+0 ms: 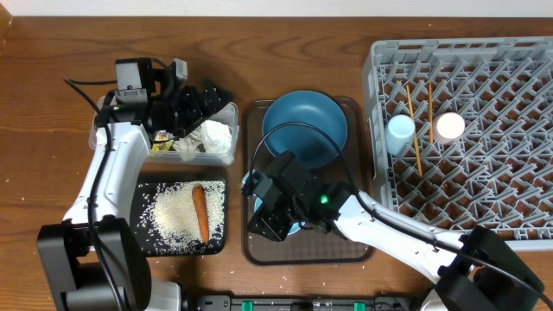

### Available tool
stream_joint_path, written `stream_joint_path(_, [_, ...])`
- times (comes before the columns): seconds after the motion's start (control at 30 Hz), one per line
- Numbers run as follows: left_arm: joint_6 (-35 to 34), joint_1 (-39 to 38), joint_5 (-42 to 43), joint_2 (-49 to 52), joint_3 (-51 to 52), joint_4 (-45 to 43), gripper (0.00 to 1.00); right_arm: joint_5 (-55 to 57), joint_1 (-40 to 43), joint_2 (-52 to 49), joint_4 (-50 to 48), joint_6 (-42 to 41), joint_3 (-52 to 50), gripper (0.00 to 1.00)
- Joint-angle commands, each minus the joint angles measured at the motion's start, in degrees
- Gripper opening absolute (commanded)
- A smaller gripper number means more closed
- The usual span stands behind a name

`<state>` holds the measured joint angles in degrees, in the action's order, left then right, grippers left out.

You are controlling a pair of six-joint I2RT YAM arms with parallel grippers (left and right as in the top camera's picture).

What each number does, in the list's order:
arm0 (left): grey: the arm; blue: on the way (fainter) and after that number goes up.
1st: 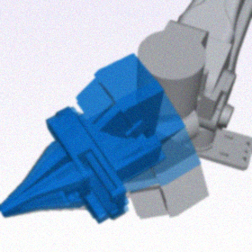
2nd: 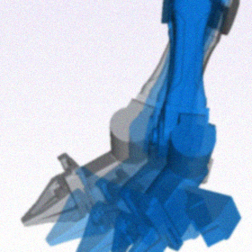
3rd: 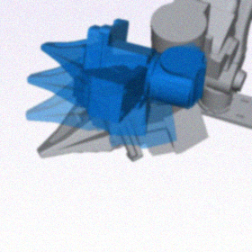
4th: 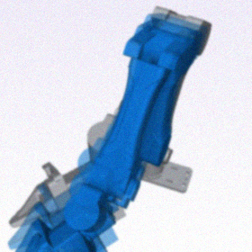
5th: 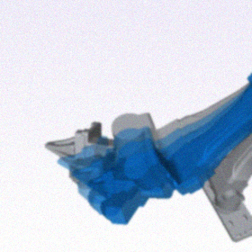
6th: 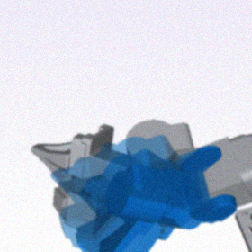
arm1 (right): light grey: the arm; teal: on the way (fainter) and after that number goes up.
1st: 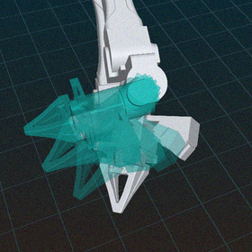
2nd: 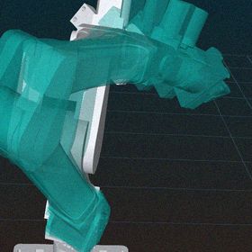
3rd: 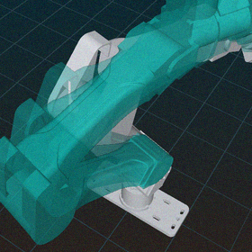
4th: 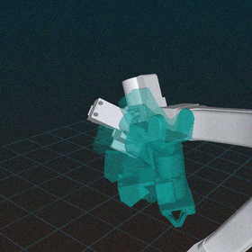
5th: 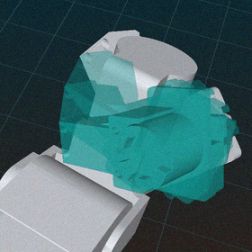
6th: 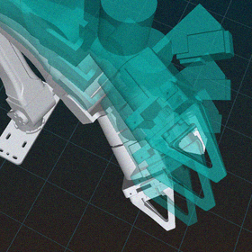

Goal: Sort waste into correct bins and load items into the dishwasher rack
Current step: 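Move the right gripper back left toward the brown tray, then grasp the rim of the light-blue bowl with the right gripper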

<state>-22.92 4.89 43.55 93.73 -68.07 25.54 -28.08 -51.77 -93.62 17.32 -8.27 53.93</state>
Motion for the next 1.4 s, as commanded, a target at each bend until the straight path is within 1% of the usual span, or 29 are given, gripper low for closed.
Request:
stream_joint_path(0.0, [-0.48,0.24,0.72,-0.15,-0.42,0.13,0.98,6.25,-0.81,-0.42,0.92,-3.28,0.37,0.37])
stream_joint_path(0.13, [-0.48,0.24,0.72,-0.15,-0.42,0.15,0.98,12.94,-0.81,-0.48,2.93,-7.65,0.37,0.34])
stream_joint_path(0.27, [-0.48,0.24,0.72,-0.15,-0.42,0.15,0.98,13.03,-0.87,-0.52,3.08,-8.15,0.37,0.35])
stream_joint_path(0.4, [-0.48,0.24,0.72,-0.15,-0.42,0.15,0.98,13.05,-1.55,-0.52,3.06,-9.84,0.37,0.38])
stream_joint_path(0.63, [-0.48,0.24,0.72,-0.15,-0.42,0.15,0.98,13.35,-5.07,-0.52,3.04,-9.92,0.37,0.4])
stream_joint_path(0.73, [-0.48,0.24,0.72,-0.15,-0.42,0.13,0.98,15.5,-6.29,-0.52,3.32,-9.94,0.37,0.4])
stream_joint_path(0.9, [-0.48,0.24,0.72,-0.15,-0.42,0.13,0.98,17.79,-6.82,-0.94,3.32,-9.92,0.37,0.41])
stream_joint_path(1.07, [-0.48,0.24,0.72,-0.15,-0.42,0.13,0.98,17.68,-6.82,-3.98,2.49,-9.97,0.37,0.4])
stream_joint_path(1.1, [-0.48,0.24,0.72,-0.15,-0.42,0.15,0.98,17.29,-6.82,-4.52,2.12,-9.97,0.37,0.39])
stream_joint_path(1.23, [-0.48,0.24,0.72,-0.15,-0.42,0.15,0.98,16.65,-6.82,-5.57,1.44,-9.97,0.37,0.22])
stream_joint_path(1.27, [-0.48,0.24,0.72,-0.15,-0.42,0.13,0.98,16.65,-6.82,-5.55,1.31,-9.94,0.37,0.19])
stream_joint_path(1.37, [-0.48,0.24,0.72,-0.15,-0.42,0.15,0.98,16.68,-6.8,-5.53,1.07,-9.97,0.37,0.18])
